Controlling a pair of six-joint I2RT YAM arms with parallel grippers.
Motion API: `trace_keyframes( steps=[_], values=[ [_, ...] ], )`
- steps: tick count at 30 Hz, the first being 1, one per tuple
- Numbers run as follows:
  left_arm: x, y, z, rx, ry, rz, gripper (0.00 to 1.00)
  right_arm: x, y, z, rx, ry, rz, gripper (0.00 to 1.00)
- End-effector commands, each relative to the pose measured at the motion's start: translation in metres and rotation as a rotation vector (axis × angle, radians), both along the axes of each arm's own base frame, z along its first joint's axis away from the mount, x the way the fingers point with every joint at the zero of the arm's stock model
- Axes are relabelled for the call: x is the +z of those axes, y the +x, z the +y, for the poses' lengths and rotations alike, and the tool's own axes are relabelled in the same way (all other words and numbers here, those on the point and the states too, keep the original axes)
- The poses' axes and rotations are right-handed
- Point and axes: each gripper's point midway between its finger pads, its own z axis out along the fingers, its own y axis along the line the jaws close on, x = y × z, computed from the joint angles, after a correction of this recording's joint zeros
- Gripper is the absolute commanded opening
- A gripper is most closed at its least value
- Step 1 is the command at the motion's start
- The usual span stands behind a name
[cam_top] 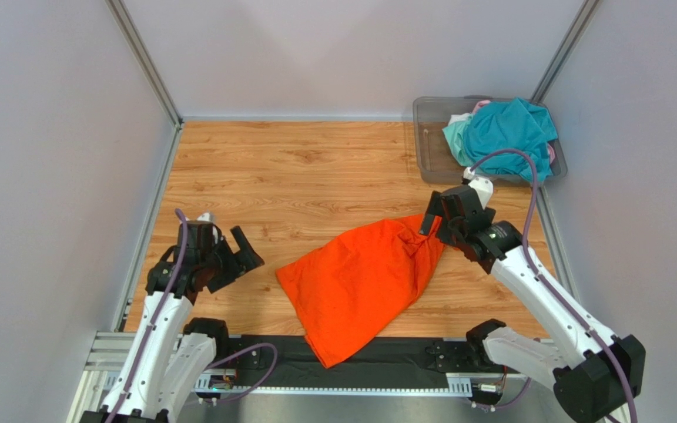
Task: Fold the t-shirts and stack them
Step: Move the tshirt to the center of the board, then flatten the tshirt out
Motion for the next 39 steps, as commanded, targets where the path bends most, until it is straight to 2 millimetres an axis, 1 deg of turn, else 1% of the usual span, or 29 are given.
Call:
trace_keyframes(
  steps=[1,2,3,7,10,12,13,14,15,16,17,18,19,20,21,22,23,24,25,27,28,30,31,34,37,38,39],
  values=[
    [0.004,0.005,-0.027,-0.055,-0.089,-0.046,1.00,0.008,-0.008,-0.011,-0.041,0.011,-0.066,1.00],
    [-0.002,0.002,-0.034,-0.082,-0.097,-0.035,1.00,0.006,-0.011,-0.012,-0.040,0.011,-0.067,1.00],
    [-0.003,0.005,-0.037,-0.090,-0.107,-0.042,1.00,0.006,-0.013,-0.014,-0.041,0.007,-0.071,1.00],
    [-0.023,0.001,-0.049,-0.123,-0.103,0.013,1.00,0.001,-0.021,-0.030,-0.091,-0.021,-0.095,1.00],
    [-0.034,0.008,-0.057,-0.133,-0.095,0.046,0.96,-0.002,-0.023,-0.038,-0.117,-0.029,-0.096,1.00],
    [-0.043,0.016,-0.062,-0.138,-0.090,0.074,0.94,-0.003,-0.022,-0.040,-0.116,-0.029,-0.096,1.00],
    [-0.042,0.021,-0.064,-0.145,-0.085,0.072,0.93,-0.004,-0.021,-0.040,-0.108,-0.029,-0.088,1.00],
    [-0.049,0.025,-0.065,-0.150,-0.071,0.099,0.91,-0.007,-0.019,-0.041,-0.107,-0.038,-0.083,1.00],
    [-0.052,0.028,-0.066,-0.150,-0.063,0.111,0.90,-0.008,-0.017,-0.043,-0.117,-0.038,-0.077,1.00],
    [-0.053,0.031,-0.068,-0.157,-0.056,0.119,0.87,-0.011,-0.016,-0.040,-0.099,-0.021,-0.063,1.00],
    [-0.062,0.033,-0.070,-0.160,-0.044,0.155,0.85,-0.011,-0.011,-0.038,-0.082,-0.014,-0.066,1.00],
    [-0.065,0.034,-0.072,-0.168,-0.038,0.171,0.82,-0.017,-0.007,-0.043,-0.096,-0.008,-0.038,1.00],
    [-0.067,0.035,-0.076,-0.184,-0.032,0.181,0.76,-0.019,-0.003,-0.043,-0.098,0.010,-0.030,1.00],
    [-0.075,0.034,-0.079,-0.193,-0.022,0.212,0.73,-0.019,0.003,-0.036,-0.078,0.057,-0.027,1.00],
    [-0.078,0.035,-0.082,-0.199,-0.021,0.226,0.70,-0.023,0.010,-0.038,-0.077,0.068,-0.010,1.00],
    [-0.080,0.034,-0.088,-0.219,-0.019,0.233,0.63,-0.023,0.015,-0.030,-0.045,0.107,-0.001,1.00],
    [-0.087,0.033,-0.091,-0.230,-0.014,0.256,0.59,-0.020,0.025,-0.026,-0.027,0.124,-0.026,1.00],
    [-0.089,0.033,-0.094,-0.238,-0.011,0.264,0.56,-0.014,0.033,-0.025,-0.011,0.128,-0.042,1.00],
    [-0.090,0.035,-0.096,-0.242,-0.008,0.270,0.47,-0.021,0.040,-0.021,0.013,0.126,-0.015,1.00],
    [-0.096,0.036,-0.095,-0.240,0.006,0.289,0.36,-0.020,0.054,-0.019,0.034,0.109,-0.010,1.00],
    [-0.096,0.037,-0.095,-0.244,0.011,0.290,0.22,-0.019,0.065,-0.016,0.042,0.107,0.003,1.00],
    [-0.097,0.038,-0.094,-0.240,0.020,0.285,0.02,-0.020,0.075,-0.012,0.059,0.108,0.013,1.00],
    [-0.097,0.038,-0.093,-0.237,0.023,0.286,0.00,-0.022,0.083,-0.007,0.074,0.117,0.019,1.00],
    [-0.092,0.043,-0.091,-0.237,0.041,0.256,0.00,-0.030,0.090,-0.003,0.059,0.139,0.048,0.98],
    [-0.086,0.047,-0.087,-0.235,0.062,0.228,0.00,-0.049,0.094,0.002,0.070,0.153,0.077,0.97],
    [-0.085,0.048,-0.086,-0.232,0.066,0.224,0.00,-0.060,0.095,0.005,0.083,0.160,0.094,0.96],
    [-0.083,0.049,-0.086,-0.237,0.070,0.215,0.00,-0.063,0.096,0.006,0.088,0.161,0.100,0.95]
  ],
)
